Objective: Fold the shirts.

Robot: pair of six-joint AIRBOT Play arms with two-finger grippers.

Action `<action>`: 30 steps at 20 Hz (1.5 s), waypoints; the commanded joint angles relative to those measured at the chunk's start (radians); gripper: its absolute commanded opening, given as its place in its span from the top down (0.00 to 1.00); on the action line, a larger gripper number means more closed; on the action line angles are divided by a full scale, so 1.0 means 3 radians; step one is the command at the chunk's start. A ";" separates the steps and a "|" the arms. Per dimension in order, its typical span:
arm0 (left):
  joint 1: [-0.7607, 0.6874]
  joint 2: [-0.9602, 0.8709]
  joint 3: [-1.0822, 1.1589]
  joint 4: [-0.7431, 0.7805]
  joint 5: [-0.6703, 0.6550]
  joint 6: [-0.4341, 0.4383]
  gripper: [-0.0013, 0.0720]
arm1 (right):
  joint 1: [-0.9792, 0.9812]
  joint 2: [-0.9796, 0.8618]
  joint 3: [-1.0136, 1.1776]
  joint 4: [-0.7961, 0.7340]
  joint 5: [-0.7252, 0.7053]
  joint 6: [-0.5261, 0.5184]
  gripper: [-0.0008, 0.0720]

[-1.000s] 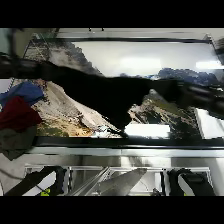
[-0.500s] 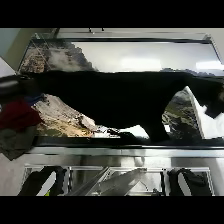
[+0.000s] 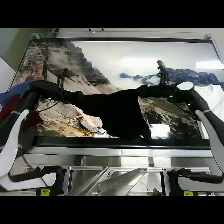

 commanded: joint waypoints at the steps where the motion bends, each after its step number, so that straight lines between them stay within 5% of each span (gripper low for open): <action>1: 0.0100 -0.0842 0.0509 0.0000 0.0493 0.0104 0.84 | -0.0003 -0.0463 0.0161 0.0132 -0.0116 -0.0168 0.47; 2: 0.0145 -0.0975 0.0711 -0.0001 0.0636 0.0095 0.12 | -0.0076 -0.0413 0.0239 0.0117 -0.0027 -0.0168 0.28; 3: 0.0184 -0.1064 0.0900 0.0000 0.0757 0.0041 0.01 | -0.0178 -0.0334 0.0310 0.0060 0.0108 -0.0163 0.28; 9: 0.0479 -0.1148 0.1768 0.0004 0.1587 -0.0163 0.02 | -0.1058 0.0520 0.0257 -0.1011 0.0989 0.0532 0.30; 12: 0.0439 -0.1038 0.1596 0.0005 0.1844 -0.0220 0.02 | -0.1263 0.0940 -0.0446 -0.1223 0.1081 0.0623 0.29; 17: 0.0203 -0.0589 0.0589 0.0006 0.1260 -0.0159 0.01 | -0.1031 0.1118 -0.1726 -0.0961 0.0280 0.0361 0.28; 23: 0.0036 -0.0773 0.0467 0.0004 0.0662 -0.0160 0.02 | -0.0387 0.0594 -0.1792 -0.0567 0.0038 -0.0003 0.28; 25: -0.0008 -0.0867 0.0619 0.0004 0.0668 -0.0161 0.02 | -0.0268 0.0451 -0.1759 -0.0385 0.0038 -0.0174 0.28; 28: -0.0009 -0.0900 0.0832 0.0005 0.0655 -0.0159 0.66 | -0.0215 0.0387 -0.1685 -0.0248 0.0037 -0.0257 0.30; 29: -0.0008 -0.0900 0.0888 0.0006 0.0646 -0.0159 0.78 | -0.0215 0.0387 -0.1653 -0.0249 0.0037 -0.0257 0.46; 30: -0.0008 -0.0900 0.0930 0.0008 0.0637 -0.0158 0.85 | -0.0215 0.0387 -0.1626 -0.0248 0.0038 -0.0257 0.74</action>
